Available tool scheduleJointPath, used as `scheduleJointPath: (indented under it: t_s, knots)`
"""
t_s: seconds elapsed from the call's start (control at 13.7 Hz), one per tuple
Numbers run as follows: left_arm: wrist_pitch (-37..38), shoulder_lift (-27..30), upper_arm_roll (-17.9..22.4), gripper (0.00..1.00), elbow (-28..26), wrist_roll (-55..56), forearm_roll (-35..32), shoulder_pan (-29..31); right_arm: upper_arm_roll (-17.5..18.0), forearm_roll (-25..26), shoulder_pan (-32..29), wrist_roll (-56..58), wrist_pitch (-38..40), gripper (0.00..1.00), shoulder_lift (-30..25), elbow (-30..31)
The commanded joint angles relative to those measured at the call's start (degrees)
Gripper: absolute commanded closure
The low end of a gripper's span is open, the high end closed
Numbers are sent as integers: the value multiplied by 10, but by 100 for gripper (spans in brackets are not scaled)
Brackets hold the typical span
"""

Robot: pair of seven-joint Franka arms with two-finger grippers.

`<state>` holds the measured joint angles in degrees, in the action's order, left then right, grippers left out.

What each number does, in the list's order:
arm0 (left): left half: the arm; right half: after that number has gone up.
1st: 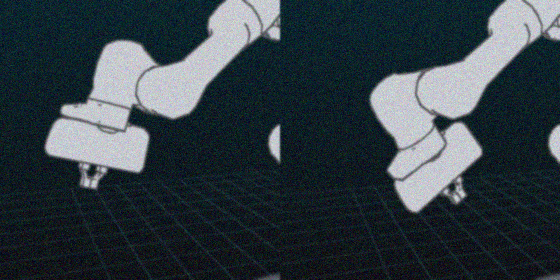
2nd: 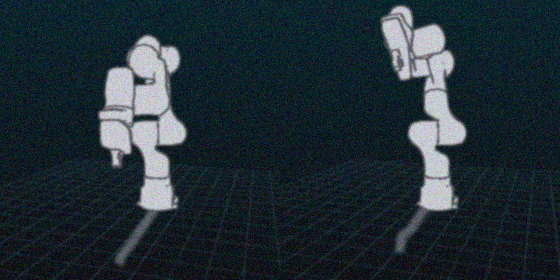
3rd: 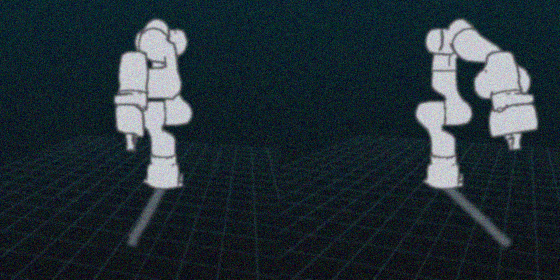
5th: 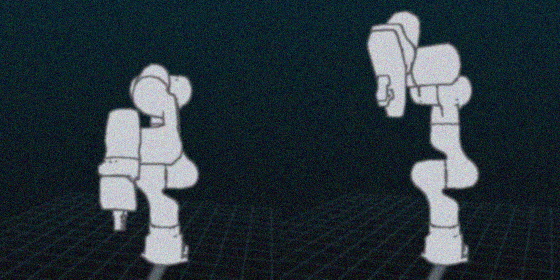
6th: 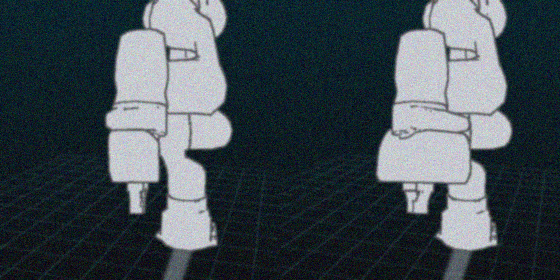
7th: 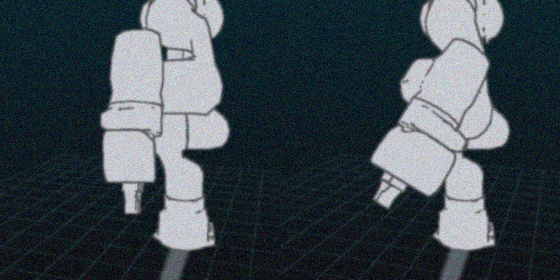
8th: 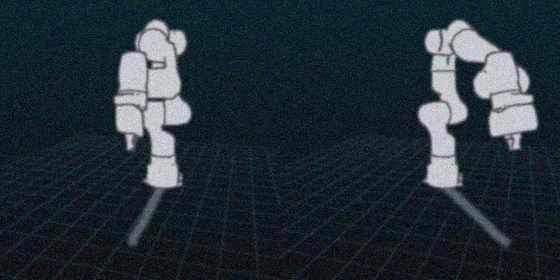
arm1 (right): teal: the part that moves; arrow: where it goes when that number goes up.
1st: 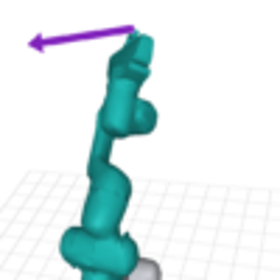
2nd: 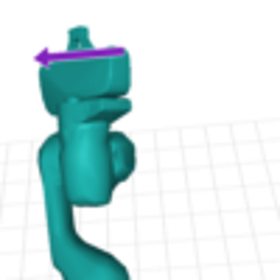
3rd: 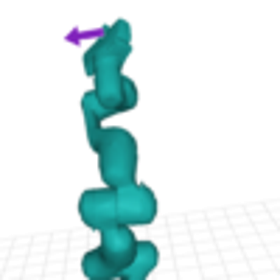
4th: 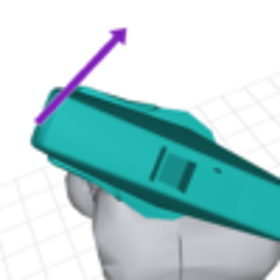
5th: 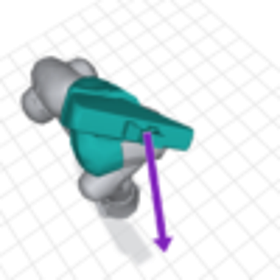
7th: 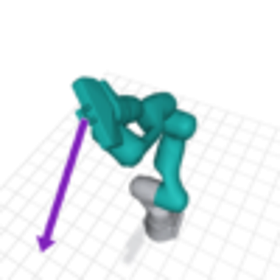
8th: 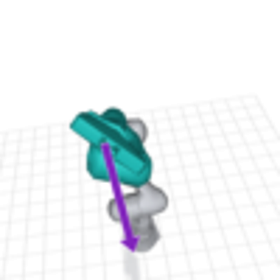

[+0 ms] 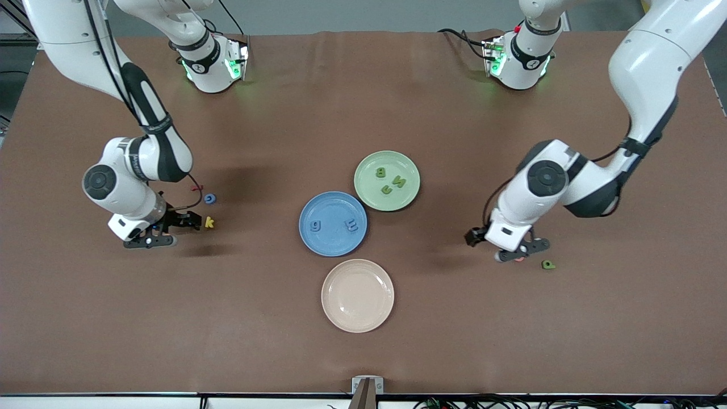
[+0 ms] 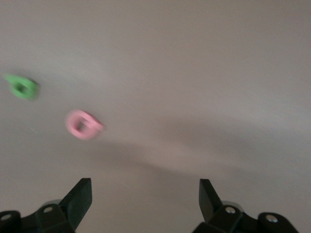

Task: Sort letters by color into matching plates
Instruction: 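Release the u on the green plate while the right gripper reaches blue x, then grasp the blue x with the right gripper while the left gripper reaches green p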

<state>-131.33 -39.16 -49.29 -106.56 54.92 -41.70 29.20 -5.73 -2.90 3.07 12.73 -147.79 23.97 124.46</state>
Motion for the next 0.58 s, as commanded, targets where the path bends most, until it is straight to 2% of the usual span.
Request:
scheduleJointPath:
  t_s: [0.0, 0.36, 0.51]
  knots:
    - [6, -8, 34, 7, 24, -45, -15, -2, 13, 8, -12, 47, -3, 1, -37, 45]
    - [5, -8, 83, 20, 41, -175, -15, 3, 13, 8, 10, 48, -28, 1, -44, 73]
    - [-2, -9, 100, 29, 41, -224, -15, 7, 13, 8, 18, 50, -44, 3, -41, 79]
